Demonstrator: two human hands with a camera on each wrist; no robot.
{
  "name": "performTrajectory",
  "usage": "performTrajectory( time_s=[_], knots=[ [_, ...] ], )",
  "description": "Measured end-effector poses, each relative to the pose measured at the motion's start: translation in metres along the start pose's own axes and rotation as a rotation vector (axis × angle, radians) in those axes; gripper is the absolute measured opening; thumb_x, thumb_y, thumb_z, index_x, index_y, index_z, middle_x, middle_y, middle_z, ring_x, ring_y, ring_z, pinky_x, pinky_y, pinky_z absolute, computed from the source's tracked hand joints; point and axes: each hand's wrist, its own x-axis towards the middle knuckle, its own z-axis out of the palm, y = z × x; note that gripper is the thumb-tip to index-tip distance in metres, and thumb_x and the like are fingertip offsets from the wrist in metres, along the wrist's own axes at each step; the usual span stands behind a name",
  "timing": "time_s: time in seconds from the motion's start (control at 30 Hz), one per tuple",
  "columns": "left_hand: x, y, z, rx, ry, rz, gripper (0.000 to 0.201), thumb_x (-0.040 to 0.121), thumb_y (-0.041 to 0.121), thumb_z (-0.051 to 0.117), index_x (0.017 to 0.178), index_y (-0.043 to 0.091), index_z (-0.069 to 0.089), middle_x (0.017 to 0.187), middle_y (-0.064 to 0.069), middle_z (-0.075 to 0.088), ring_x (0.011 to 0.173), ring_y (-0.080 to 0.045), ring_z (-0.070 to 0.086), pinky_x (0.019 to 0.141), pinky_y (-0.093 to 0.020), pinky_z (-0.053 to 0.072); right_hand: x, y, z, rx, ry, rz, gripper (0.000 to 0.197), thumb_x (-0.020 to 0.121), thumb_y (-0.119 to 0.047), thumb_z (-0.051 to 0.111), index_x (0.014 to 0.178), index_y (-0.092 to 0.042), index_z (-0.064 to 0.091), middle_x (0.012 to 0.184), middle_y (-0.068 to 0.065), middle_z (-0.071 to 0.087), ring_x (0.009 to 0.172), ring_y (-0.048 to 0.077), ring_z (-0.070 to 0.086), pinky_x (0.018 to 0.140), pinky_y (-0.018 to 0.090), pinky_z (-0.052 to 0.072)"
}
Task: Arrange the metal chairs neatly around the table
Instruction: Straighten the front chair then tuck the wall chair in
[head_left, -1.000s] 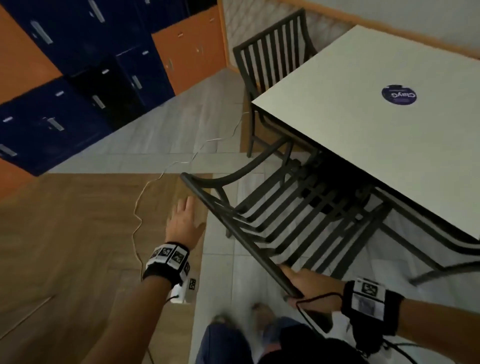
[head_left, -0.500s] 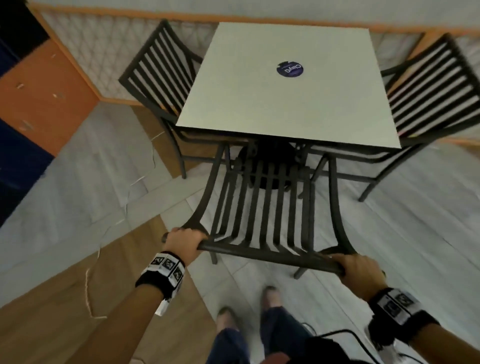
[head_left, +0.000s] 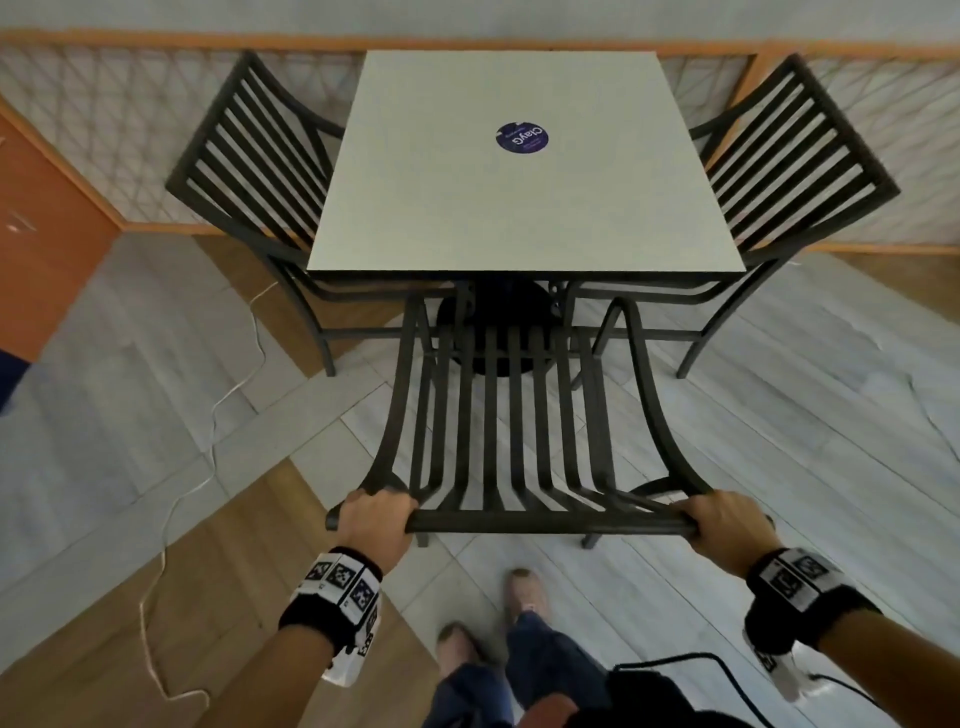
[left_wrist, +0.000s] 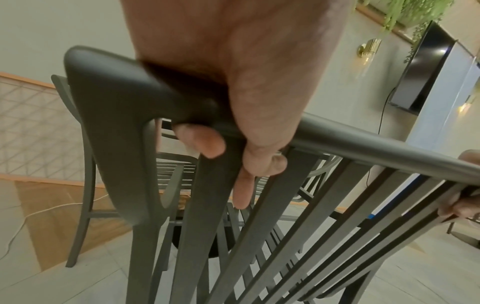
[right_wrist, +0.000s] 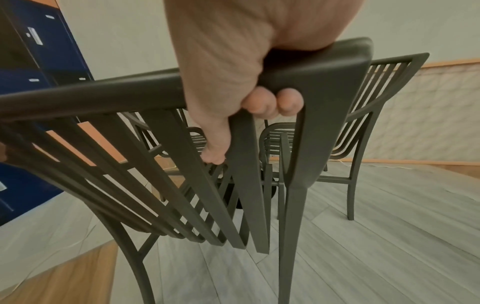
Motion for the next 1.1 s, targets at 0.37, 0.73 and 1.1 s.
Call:
performTrajectory(
  time_s=[0.37,0.73,1.1],
  knots=[
    [-0.003,0.0,0.004,-0.114,-0.029,0.074,0.02,0.089,0.044,0.054,0.097,0.029,0.065,0.066,0.013,0.042,0.083,-0.013,0.061,0.099,-0.036,0.04,-0.009,0.006,-0.004,0.054,-0.013,-0.081,0.021,0.092,-0.039,0.053,0.109,-0.035,0.064,0.077,-0.015,0.056,0.073,0.008,0.057,0.064,0.017,0.038],
    [0.004,-0.03,0.0,-0.489,-0.151,0.084,0.045,0.069,0.047,0.076,0.11,0.034,0.063,0.108,0.013,0.067,0.103,-0.007,0.06,0.102,-0.037,0.044,0.015,-0.031,-0.068,-0.017,-0.136,-0.409,0.08,0.065,-0.09,0.041,0.125,-0.039,0.05,0.111,-0.016,0.066,0.104,0.01,0.053,0.097,0.032,0.035],
    [-0.03,-0.162,0.055,-0.774,-0.122,-0.171,0.061,0.078,0.026,0.073,0.13,0.037,0.044,0.124,0.012,0.049,0.117,-0.01,0.048,0.097,-0.017,0.038,0.087,-0.175,-0.14,-0.061,-0.095,-0.624,0.093,0.058,-0.091,0.005,0.122,-0.04,0.051,0.107,-0.013,0.069,0.104,0.009,0.057,0.101,0.036,0.036]
  ],
)
